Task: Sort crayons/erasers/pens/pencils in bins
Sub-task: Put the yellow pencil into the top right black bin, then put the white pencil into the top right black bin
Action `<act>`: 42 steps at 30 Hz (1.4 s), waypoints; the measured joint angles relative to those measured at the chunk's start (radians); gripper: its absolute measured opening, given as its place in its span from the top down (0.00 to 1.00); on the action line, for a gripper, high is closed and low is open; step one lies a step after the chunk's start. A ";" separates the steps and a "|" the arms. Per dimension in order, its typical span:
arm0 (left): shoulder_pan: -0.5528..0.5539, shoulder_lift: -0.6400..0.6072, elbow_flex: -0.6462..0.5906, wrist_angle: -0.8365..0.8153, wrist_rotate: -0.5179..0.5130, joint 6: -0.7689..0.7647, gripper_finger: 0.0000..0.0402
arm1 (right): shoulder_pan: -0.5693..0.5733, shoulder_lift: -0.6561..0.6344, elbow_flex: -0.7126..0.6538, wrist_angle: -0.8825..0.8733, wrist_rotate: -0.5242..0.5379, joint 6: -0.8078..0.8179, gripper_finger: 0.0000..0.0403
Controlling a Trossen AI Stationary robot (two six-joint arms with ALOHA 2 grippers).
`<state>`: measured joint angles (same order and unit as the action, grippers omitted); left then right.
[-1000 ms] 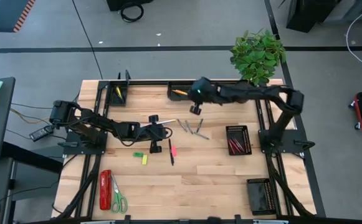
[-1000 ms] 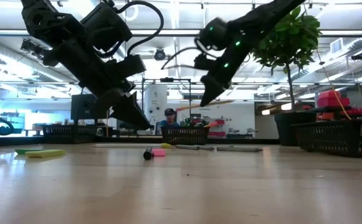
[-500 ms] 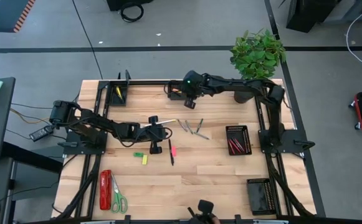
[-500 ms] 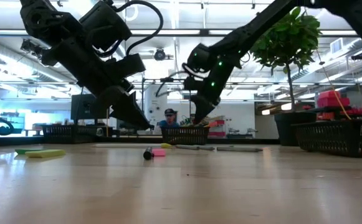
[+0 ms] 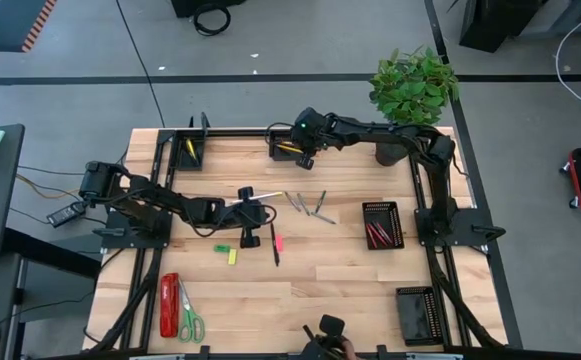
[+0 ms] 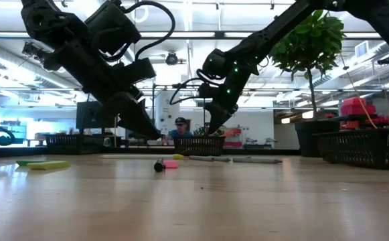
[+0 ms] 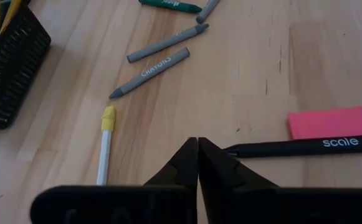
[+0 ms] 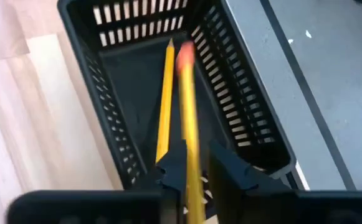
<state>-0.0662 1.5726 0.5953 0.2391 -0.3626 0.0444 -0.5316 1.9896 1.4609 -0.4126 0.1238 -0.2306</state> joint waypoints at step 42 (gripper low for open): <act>-0.234 -0.521 -0.384 0.234 -0.294 -0.028 0.96 | 0.231 -0.053 -0.373 0.699 -0.463 -0.053 0.65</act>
<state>-0.3001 1.0512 0.2117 0.4735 -0.6567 0.0167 -0.3003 1.9362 1.0882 0.2866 -0.3392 -0.2836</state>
